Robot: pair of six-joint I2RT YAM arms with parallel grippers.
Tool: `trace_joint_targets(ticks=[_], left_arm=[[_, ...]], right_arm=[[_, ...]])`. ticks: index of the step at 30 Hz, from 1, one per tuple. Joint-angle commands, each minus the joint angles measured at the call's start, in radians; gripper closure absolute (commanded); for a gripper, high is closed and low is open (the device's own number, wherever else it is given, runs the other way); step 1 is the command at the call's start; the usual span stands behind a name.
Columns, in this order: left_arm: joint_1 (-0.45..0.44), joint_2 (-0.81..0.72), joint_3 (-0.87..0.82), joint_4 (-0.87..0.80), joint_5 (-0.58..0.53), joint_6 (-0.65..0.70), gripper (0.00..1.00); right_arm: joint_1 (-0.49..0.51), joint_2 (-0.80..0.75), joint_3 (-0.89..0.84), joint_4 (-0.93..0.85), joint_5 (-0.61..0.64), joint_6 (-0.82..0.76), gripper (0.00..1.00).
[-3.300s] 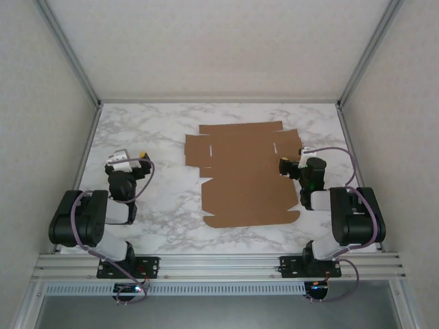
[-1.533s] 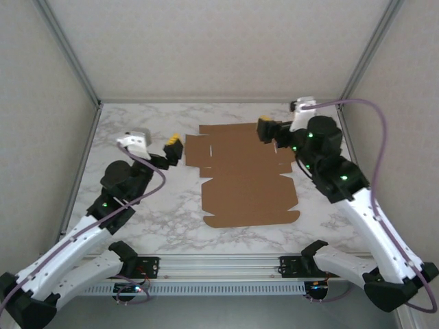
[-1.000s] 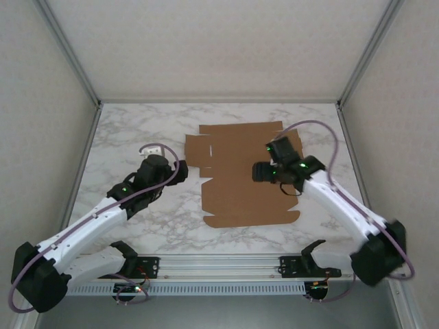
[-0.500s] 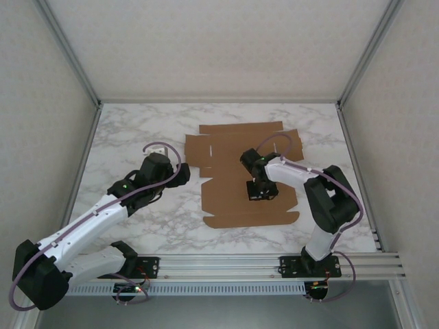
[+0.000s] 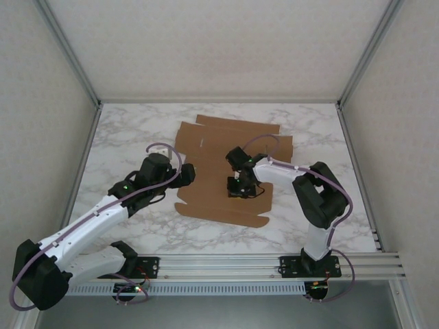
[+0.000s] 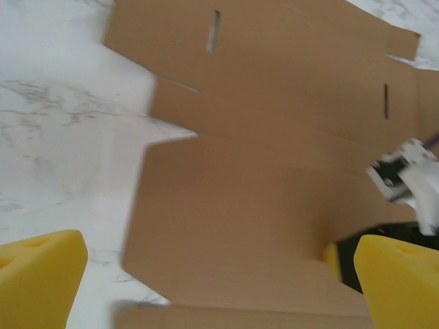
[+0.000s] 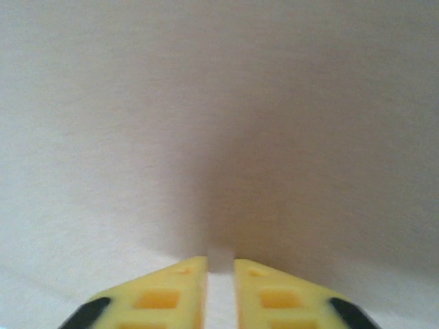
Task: Fold the paper box
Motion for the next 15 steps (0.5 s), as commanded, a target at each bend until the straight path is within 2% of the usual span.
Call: trace_joint_targets(ticks=[1,4,6,9,11,13,15], left_arm=[[0.013,0.053,0.008,0.055,0.075,-0.033,0.04],[0.023,0.098,0.014,0.077,0.114,-0.049,0.09],[0.034,0.131,0.000,0.108,0.154,-0.071,0.19],[0.039,0.195,-0.047,0.209,0.247,-0.117,0.49],[0.039,0.260,-0.072,0.267,0.300,-0.148,0.72],[0.039,0.316,-0.089,0.317,0.331,-0.180,0.87],[0.038,0.363,-0.098,0.367,0.359,-0.197,0.98]], right_arm=[[0.011,0.009,0.033,0.372,-0.280,0.207,0.63],[-0.022,-0.058,0.049,0.425,-0.289,0.202,0.46],[-0.066,-0.108,0.069,0.354,-0.268,0.129,0.42],[-0.147,-0.188,0.073,0.198,-0.159,0.015,0.41],[-0.201,-0.189,0.117,0.028,-0.035,-0.058,0.49],[-0.227,-0.162,0.149,-0.102,0.056,-0.129,0.63],[-0.222,-0.144,0.139,-0.139,0.126,-0.212,0.74]])
